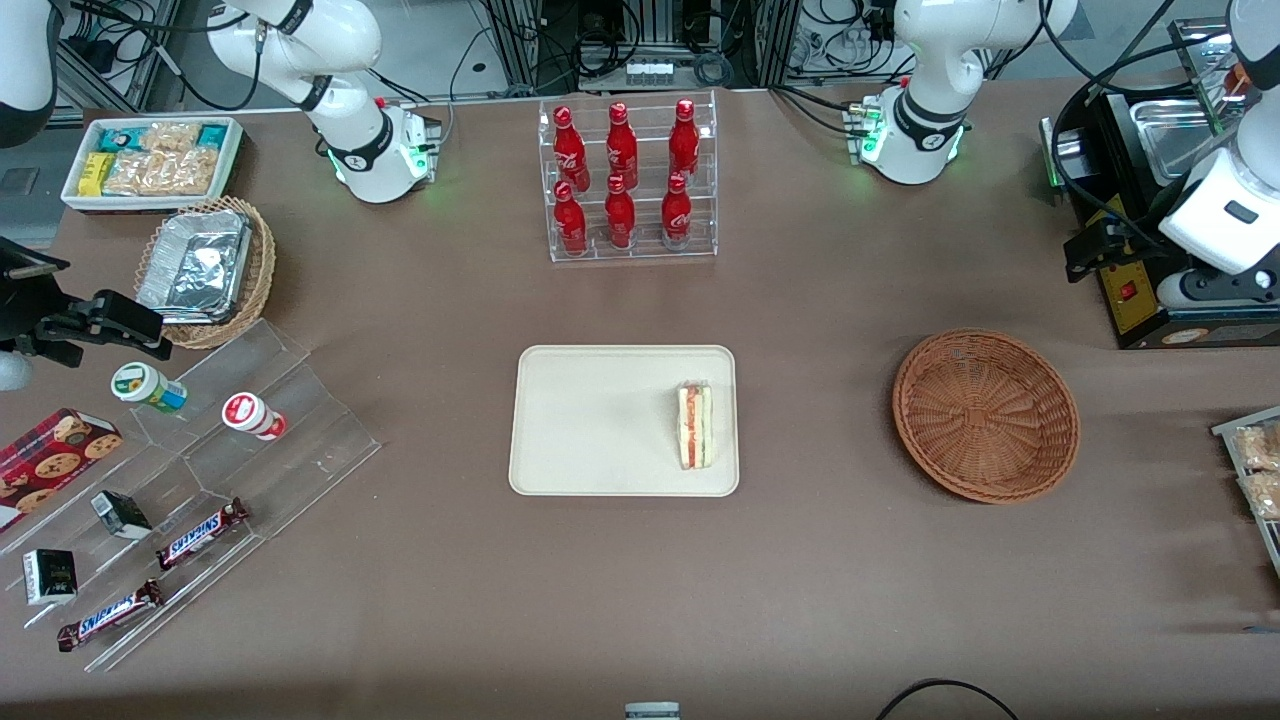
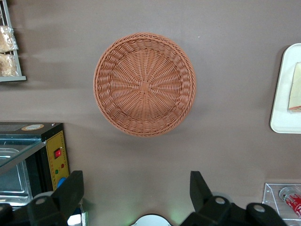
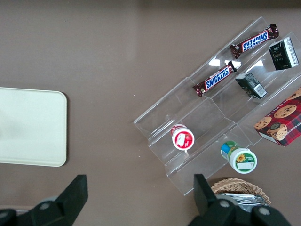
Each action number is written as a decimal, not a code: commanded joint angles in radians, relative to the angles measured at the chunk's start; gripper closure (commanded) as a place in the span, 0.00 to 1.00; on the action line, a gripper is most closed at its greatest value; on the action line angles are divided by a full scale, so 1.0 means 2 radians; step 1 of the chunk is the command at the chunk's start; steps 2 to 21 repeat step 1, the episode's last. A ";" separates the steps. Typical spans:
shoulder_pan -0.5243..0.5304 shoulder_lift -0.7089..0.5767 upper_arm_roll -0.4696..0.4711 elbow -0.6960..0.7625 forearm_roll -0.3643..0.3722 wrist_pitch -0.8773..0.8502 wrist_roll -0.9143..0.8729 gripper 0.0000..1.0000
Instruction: Place sandwich from basket to tray
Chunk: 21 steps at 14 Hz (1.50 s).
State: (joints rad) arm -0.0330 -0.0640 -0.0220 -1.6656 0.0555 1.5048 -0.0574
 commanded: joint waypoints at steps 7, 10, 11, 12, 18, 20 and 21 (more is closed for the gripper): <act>0.004 -0.010 -0.003 0.003 0.000 -0.018 0.007 0.00; 0.004 -0.010 -0.003 0.003 0.000 -0.018 0.007 0.00; 0.004 -0.010 -0.003 0.003 0.000 -0.018 0.007 0.00; 0.004 -0.010 -0.003 0.003 0.000 -0.018 0.007 0.00; 0.004 -0.010 -0.003 0.003 0.000 -0.018 0.007 0.00; 0.004 -0.010 -0.003 0.003 0.000 -0.018 0.007 0.00; 0.004 -0.010 -0.003 0.003 0.000 -0.018 0.007 0.00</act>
